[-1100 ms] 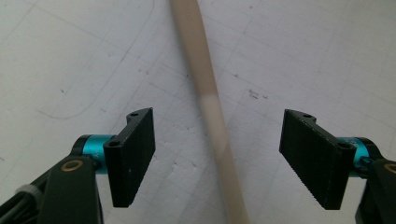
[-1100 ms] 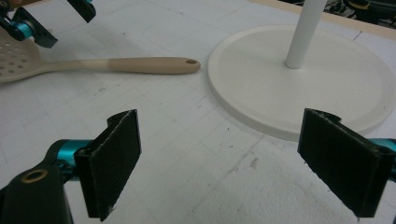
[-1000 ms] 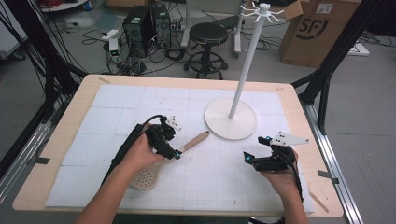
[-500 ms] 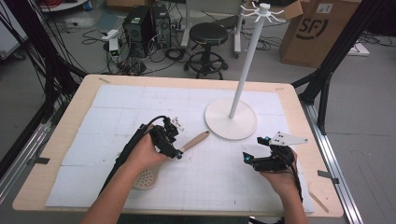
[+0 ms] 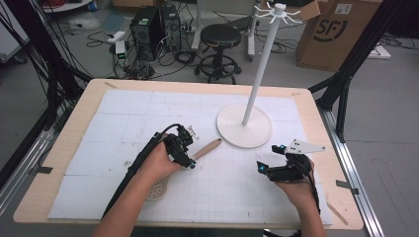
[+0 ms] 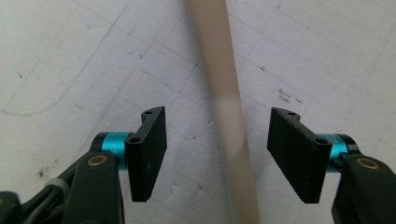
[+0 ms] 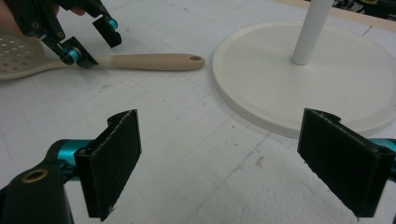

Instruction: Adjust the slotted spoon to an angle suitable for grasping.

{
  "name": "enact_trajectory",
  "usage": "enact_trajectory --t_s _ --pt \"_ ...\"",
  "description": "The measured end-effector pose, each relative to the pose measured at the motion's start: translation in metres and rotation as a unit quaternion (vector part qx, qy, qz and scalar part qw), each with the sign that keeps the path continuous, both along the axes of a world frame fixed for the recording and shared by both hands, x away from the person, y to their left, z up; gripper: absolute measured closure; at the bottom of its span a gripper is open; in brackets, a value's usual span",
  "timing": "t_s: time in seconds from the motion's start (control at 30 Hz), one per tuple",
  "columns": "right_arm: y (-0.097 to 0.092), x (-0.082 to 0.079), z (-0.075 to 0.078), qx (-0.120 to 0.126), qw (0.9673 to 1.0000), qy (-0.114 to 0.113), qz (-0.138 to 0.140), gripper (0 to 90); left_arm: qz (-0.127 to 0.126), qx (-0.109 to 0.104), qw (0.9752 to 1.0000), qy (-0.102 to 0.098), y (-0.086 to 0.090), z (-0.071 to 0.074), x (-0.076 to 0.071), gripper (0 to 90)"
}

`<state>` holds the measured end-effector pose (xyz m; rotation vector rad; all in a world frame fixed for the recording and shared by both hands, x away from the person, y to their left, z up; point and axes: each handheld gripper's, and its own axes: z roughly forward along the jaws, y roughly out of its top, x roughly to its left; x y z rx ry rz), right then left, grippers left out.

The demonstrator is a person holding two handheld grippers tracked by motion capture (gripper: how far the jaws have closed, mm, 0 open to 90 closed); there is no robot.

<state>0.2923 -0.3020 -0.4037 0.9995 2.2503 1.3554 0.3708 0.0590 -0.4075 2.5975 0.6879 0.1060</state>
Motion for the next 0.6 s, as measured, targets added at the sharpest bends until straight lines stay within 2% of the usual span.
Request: enact_trajectory --t_s 0.23,0.3,0.4,0.6 --pt "0.002 0.001 -0.001 -0.001 1.0000 0.004 0.003 12.1 0.001 0.002 1.0000 -0.001 -0.008 -0.003 -0.001 42.1" --pt "0.002 0.001 -0.001 -0.002 1.0000 0.004 0.003 12.1 -0.004 0.008 1.0000 -0.001 -0.010 -0.004 0.000 43.7" --pt "0.002 0.001 -0.001 -0.001 1.0000 0.005 0.003 13.6 -0.001 0.005 1.0000 -0.001 -0.012 -0.004 0.000 45.2" --pt "0.002 0.001 -0.001 -0.002 0.9999 0.007 0.007 13.8 0.000 0.014 0.9999 -0.003 -0.014 -0.006 0.000 49.8"
